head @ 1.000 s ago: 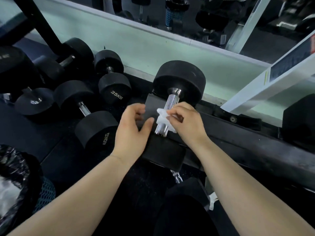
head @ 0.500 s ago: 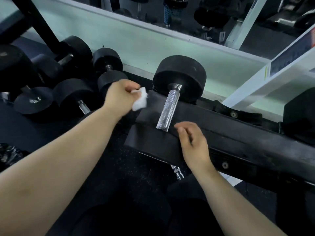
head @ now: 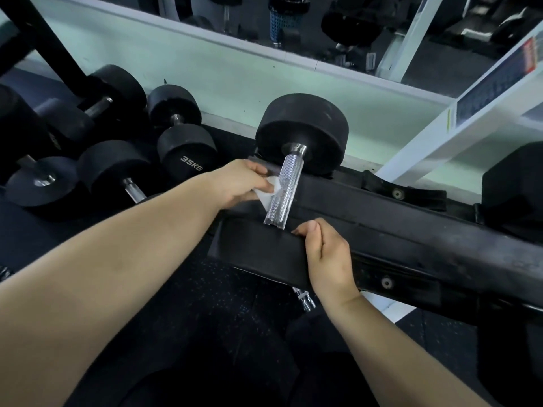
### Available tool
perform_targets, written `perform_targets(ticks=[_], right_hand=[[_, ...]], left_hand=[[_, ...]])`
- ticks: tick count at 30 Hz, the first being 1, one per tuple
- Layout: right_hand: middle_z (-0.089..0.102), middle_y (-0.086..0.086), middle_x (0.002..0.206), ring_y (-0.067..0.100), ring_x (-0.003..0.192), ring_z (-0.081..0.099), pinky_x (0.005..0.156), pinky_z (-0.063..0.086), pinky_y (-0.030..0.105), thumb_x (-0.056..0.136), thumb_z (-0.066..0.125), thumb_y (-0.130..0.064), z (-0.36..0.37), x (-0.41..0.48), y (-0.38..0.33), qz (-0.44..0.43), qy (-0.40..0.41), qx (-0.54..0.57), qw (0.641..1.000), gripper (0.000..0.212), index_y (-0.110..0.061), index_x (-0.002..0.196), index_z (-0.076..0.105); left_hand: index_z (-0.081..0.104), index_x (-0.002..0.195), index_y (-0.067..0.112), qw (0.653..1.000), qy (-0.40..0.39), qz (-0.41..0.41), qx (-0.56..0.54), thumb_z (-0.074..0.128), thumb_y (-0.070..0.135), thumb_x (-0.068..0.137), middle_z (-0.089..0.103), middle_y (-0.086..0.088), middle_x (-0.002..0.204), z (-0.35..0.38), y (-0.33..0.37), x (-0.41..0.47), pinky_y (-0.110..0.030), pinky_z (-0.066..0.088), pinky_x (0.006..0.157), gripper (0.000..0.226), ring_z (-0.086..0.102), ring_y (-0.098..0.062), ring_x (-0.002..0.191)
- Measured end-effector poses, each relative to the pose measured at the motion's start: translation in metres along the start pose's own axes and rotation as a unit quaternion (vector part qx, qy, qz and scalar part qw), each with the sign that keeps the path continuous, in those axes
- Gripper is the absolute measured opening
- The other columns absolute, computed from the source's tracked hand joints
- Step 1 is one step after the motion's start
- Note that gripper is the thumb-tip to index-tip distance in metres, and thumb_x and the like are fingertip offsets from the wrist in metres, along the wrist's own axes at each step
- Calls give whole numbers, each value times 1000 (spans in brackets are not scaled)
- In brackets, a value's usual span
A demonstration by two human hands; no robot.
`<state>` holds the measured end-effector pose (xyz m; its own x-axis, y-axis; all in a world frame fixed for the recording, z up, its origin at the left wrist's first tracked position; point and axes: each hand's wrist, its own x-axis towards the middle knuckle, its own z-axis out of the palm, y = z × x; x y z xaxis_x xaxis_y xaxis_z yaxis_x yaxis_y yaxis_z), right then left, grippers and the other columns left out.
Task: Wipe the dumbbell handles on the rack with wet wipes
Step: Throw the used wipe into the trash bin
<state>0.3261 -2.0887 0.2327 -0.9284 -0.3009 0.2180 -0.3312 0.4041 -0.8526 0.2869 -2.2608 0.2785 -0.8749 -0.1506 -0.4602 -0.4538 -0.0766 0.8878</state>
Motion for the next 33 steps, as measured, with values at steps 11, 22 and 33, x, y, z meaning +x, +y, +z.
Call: perform_targets(ticks=[11, 22, 33], right_hand=[[53, -18, 67, -6, 70, 52, 65, 36, 3, 81, 26, -40, 4, -1, 8, -23, 28, 36, 999, 51, -4, 73, 62], [58, 2, 66, 10, 72, 53, 63, 38, 10, 85, 29, -29, 5, 0, 11, -63, 41, 30, 997, 47, 2, 70, 62], [63, 13, 63, 16, 73, 53, 61, 39, 15, 85, 30, -23, 5, 0, 10, -84, 50, 8, 995, 45, 4, 68, 62]], left_hand=[[47, 72, 14, 993, 93, 54, -45, 58, -12, 81, 52, -2, 76, 10, 24, 24, -20, 49, 63, 29, 53, -10, 69], [56, 111, -5, 998, 51, 21, -21, 54, -12, 83, 55, -3, 73, 6, 7, 12, -15, 49, 56, 30, 58, -7, 59], [57, 72, 8, 991, -20, -50, 123, 60, -11, 79, 61, 5, 48, -9, -13, -18, -8, 45, 42, 20, 56, 2, 40]])
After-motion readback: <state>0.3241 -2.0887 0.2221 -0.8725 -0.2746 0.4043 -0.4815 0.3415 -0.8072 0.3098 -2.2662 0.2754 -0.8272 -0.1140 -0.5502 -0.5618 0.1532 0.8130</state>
